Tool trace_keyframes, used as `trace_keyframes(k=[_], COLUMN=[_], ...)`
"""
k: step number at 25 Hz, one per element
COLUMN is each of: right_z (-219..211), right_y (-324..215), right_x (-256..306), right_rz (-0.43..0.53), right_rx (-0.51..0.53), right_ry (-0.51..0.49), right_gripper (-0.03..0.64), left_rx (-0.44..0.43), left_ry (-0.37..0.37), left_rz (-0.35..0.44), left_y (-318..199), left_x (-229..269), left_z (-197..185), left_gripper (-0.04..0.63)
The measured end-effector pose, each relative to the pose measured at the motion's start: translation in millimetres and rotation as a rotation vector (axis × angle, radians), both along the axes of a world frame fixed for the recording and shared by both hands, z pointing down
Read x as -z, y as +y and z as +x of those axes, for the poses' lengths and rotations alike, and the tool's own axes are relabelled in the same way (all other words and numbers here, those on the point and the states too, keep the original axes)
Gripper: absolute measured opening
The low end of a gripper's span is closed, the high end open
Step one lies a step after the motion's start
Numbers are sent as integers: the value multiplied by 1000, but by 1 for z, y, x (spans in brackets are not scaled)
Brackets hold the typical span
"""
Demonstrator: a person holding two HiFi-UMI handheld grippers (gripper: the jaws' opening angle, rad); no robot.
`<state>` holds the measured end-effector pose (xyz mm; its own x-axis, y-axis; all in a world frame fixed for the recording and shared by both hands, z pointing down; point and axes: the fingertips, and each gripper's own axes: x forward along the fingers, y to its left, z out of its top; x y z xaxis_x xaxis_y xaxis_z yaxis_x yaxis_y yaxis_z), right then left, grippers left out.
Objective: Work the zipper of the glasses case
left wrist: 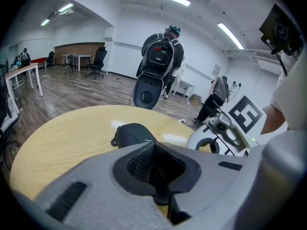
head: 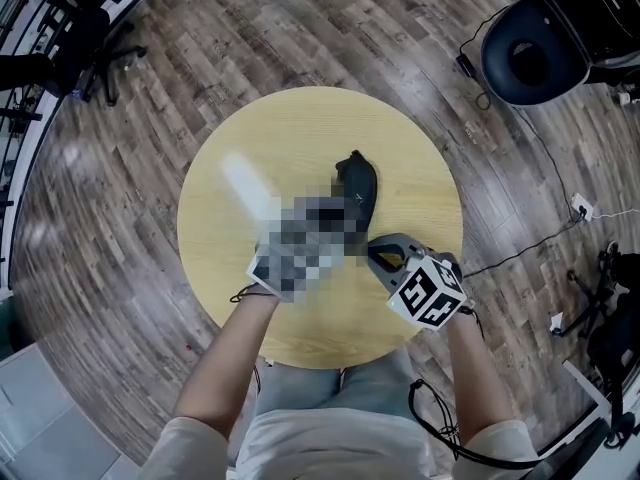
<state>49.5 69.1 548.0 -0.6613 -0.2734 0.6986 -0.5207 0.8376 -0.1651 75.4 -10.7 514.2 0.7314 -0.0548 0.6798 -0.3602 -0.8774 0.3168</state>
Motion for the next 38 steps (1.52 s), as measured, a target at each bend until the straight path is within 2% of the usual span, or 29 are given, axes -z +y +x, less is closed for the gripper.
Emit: trace_keyframes(k=[3,5,10,15,18,24,29,38], right_z=[-16,-11,35,76,74,56,38,17], right_y=[7,5,3,-16,-14,12,18,11], right_x=[1,3,5,0,-1,1,0,-2], right_rz=[-14,-9,22,42,5,-17,-49,-82], right_rx=[-76,-104,-97,-111,-108,-136,-212,-333], right_ry=[-27,-22,45,99,69,15,-44,-79], right_gripper=[-2,-2,-2,-2,-2,-2,0,-1], left_rx=[-3,0,23,24,17,17,14,18], left_ry=[-3,-9,-16,-23,-32,-24,-26,-23], left_rz=[17,35,21,48,59,32,40,31], left_y=[-1,-3,0,4,1,2,4,2], left_x=[0,2,3,2,2,-1,-1,-2], left_z=[-3,-4,-3,7,12,13,12,12], left_gripper=[8,8,8,8,8,8,8,8])
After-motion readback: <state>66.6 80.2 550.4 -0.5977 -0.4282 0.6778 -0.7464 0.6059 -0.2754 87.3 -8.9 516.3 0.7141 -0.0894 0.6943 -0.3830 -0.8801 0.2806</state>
